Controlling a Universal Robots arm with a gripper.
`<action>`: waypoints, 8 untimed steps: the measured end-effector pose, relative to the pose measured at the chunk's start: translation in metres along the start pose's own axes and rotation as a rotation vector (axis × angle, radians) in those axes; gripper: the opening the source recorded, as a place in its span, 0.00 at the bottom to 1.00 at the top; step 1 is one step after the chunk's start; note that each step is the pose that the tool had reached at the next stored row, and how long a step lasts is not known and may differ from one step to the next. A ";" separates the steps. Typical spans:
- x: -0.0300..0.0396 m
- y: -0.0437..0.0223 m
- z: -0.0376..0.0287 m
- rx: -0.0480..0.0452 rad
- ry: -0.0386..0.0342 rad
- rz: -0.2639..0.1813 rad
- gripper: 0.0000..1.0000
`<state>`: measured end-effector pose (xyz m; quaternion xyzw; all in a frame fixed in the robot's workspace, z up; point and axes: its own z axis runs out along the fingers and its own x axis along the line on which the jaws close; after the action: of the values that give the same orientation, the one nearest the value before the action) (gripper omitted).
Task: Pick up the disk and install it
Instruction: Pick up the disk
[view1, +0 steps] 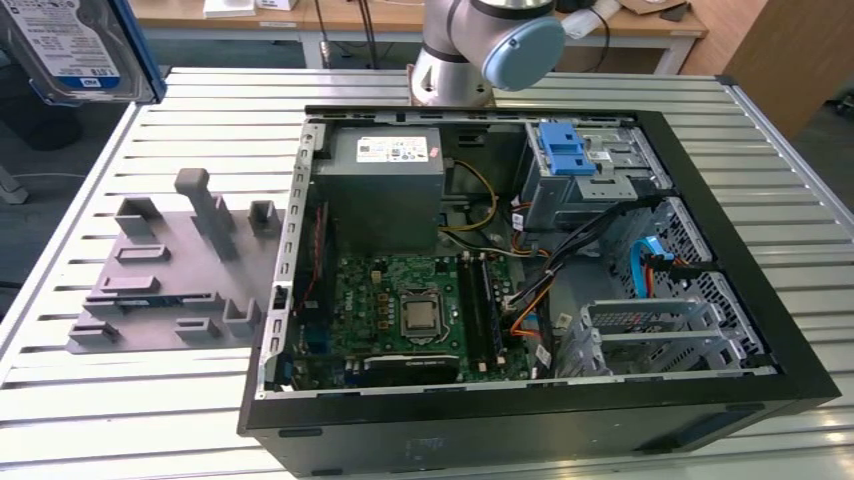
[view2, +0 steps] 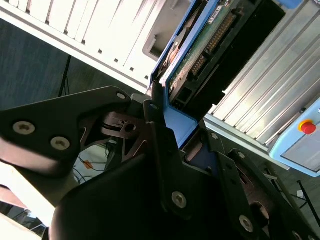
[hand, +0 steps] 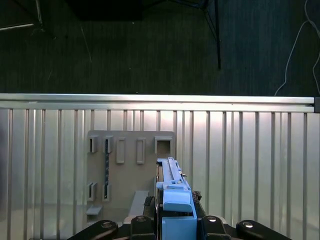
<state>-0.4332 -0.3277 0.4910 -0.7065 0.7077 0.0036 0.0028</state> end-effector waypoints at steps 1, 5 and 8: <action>0.0000 -0.0013 0.0000 0.0000 0.0000 0.000 0.36; 0.0000 -0.0071 0.0000 0.0000 0.0000 0.000 0.36; 0.0000 -0.0120 0.0000 0.0000 0.0000 0.000 0.36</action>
<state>-0.4212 -0.3277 0.4910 -0.7065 0.7077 0.0036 0.0028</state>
